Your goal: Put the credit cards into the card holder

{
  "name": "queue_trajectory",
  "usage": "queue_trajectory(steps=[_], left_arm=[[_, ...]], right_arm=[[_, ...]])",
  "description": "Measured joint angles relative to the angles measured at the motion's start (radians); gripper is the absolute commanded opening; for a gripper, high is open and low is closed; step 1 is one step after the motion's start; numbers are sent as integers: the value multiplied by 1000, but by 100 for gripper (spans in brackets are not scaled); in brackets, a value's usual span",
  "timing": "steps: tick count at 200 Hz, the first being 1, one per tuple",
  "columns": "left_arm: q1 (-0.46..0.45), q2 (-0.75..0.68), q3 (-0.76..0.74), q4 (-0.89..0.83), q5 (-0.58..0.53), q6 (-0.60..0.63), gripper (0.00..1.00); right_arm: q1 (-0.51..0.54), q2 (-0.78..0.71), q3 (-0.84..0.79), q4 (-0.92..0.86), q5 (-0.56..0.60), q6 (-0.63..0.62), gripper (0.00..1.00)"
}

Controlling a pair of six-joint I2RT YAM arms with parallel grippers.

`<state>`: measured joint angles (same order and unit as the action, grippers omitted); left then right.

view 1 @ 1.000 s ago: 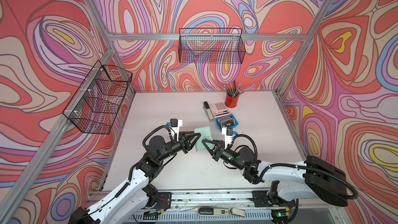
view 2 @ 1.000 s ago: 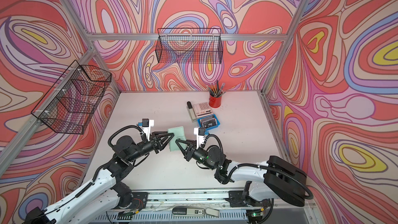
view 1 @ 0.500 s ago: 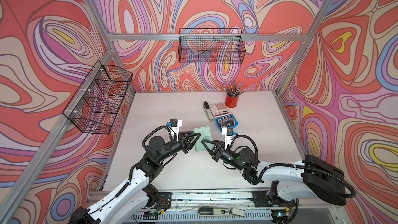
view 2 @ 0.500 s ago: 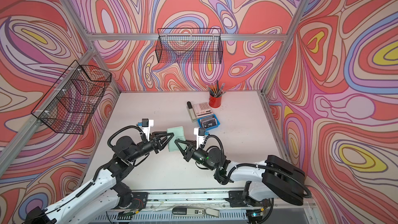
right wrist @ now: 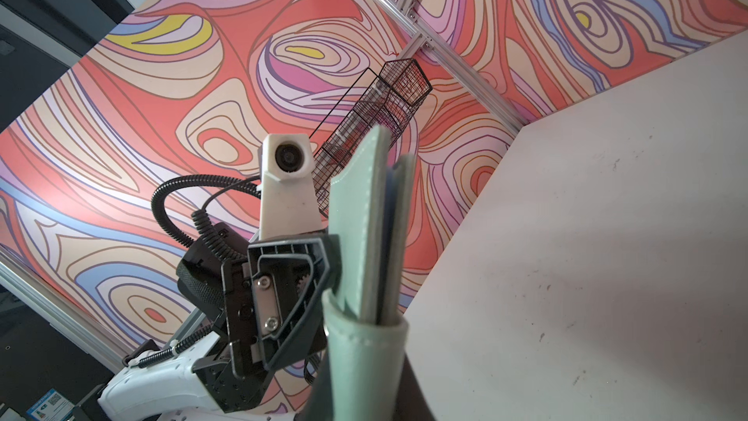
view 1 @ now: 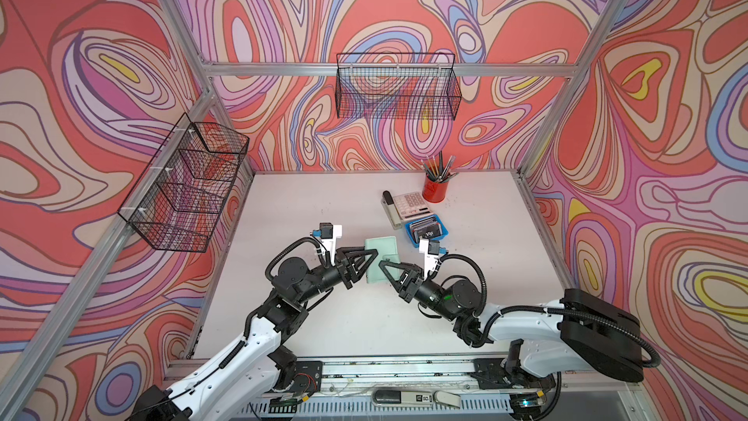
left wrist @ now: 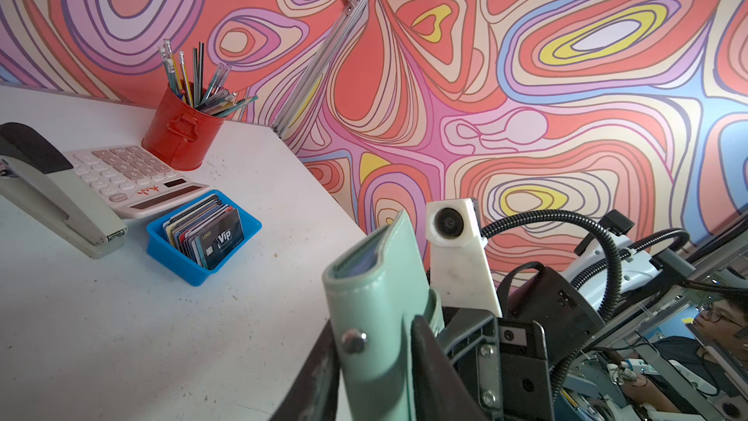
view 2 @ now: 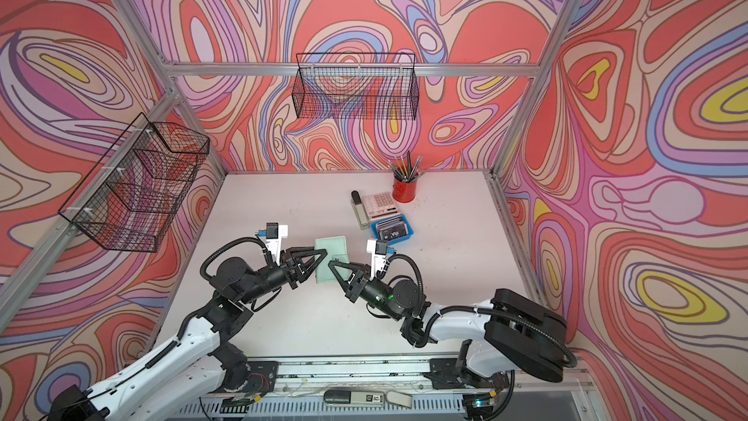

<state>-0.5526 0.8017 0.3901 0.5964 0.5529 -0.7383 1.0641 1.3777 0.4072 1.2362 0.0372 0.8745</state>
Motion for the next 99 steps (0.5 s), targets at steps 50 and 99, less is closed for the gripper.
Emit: queue_trajectory(steps=[50, 99], left_arm=[[0, 0, 0, 13, 5, -11, 15], [5, 0, 0, 39, 6, -30, 0]], right_arm=[[0, 0, 20, -7, 7, -1, 0], [-5, 26, 37, 10, 9, 6, 0]])
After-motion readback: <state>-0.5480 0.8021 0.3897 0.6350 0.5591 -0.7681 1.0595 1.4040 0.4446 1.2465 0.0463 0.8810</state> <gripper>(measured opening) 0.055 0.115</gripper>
